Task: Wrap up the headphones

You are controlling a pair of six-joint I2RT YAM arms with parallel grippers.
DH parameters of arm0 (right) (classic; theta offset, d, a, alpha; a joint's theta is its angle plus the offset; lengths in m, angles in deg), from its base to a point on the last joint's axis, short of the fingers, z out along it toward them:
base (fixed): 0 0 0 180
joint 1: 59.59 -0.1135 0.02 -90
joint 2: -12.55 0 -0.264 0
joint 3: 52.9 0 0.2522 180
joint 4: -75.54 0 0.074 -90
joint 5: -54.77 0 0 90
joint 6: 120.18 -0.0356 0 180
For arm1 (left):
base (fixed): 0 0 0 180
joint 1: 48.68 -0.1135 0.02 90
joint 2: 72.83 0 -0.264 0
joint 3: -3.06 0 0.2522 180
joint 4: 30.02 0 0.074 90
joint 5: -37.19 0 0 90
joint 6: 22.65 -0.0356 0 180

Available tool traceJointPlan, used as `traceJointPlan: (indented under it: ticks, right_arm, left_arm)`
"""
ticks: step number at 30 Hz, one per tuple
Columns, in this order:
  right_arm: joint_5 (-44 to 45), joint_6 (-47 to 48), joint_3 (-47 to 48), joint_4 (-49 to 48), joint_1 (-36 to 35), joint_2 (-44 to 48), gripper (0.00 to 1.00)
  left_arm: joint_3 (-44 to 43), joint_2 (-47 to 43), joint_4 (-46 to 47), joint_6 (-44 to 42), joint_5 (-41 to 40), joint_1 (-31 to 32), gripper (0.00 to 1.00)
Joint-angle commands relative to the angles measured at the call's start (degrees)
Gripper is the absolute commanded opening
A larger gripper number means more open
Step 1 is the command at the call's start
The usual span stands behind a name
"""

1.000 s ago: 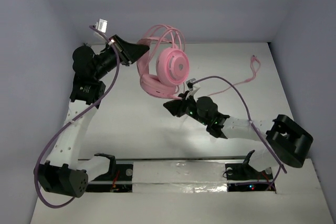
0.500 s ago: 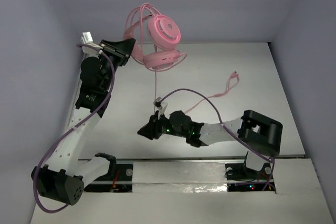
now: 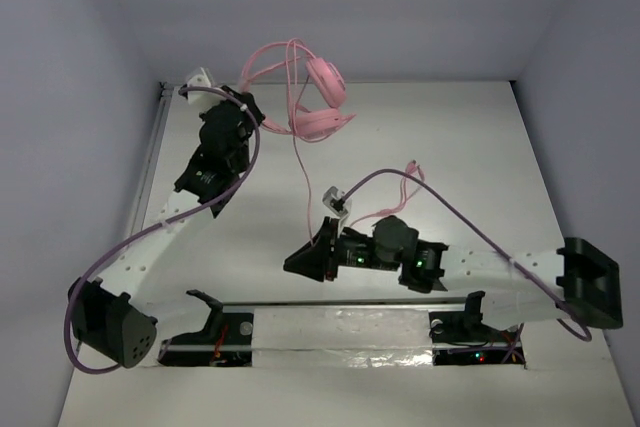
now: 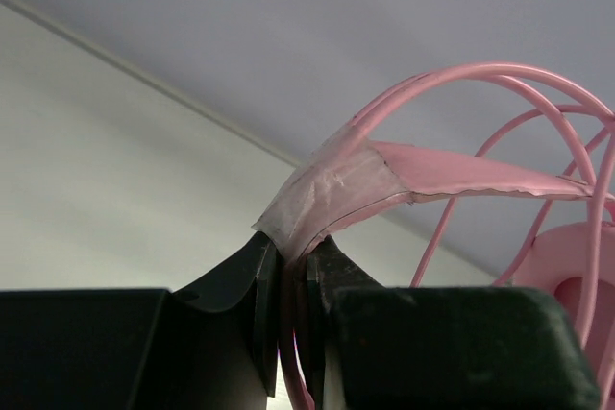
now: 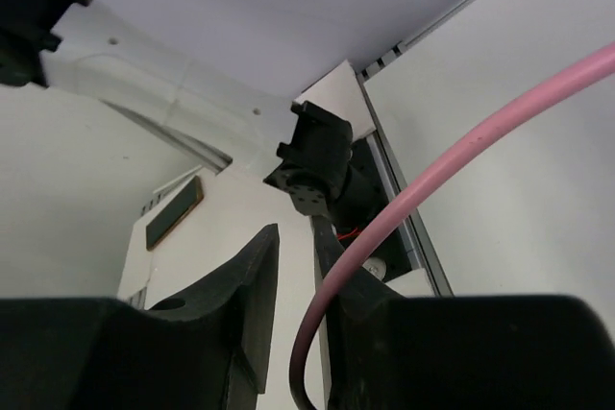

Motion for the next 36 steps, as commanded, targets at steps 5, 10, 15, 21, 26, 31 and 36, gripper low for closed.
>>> traceJointPlan:
  ticks: [5,10,15,21,26,31,36]
  right_arm:
    - [5.03,6.86,9.99,23.57,-0.26,13.47,0.22]
    - [21.8,10.29,16.07,34.82,0.44,19.02,0.2]
    - [27.73,14.68,23.44,41.69,3.86,19.46,0.2]
    - [23.61,19.61,28.2,45.56,14.32,16.13,0.2]
    - [19.39,25.75,32.42,47.94,17.23,13.66,0.2]
    - [18.14,29.45,33.83,49.69,18.81,11.99,0.19]
    - [20.25,31.56,33.66,52.15,18.81,12.52,0.15]
  left_arm:
    - [-5.5,1.83,6.24,-14.18,-14.41,8.1,0.0]
    - [-3.92,1.13,5.72,-20.43,-17.67,12.08,0.0]
    - [-2.87,-0.27,0.89,-22.54,-16.36,15.32,0.0]
    - [-2.94,-2.47,-3.76,-25.44,-8.65,16.82,0.0]
    - [-3.92,-3.79,-9.56,-28.6,1.21,16.82,0.0]
    - [-5.32,-5.55,-14.4,-33.43,13.33,16.82,0.0]
    - [-7.43,-5.81,-19.07,-34.76,20.28,16.82,0.0]
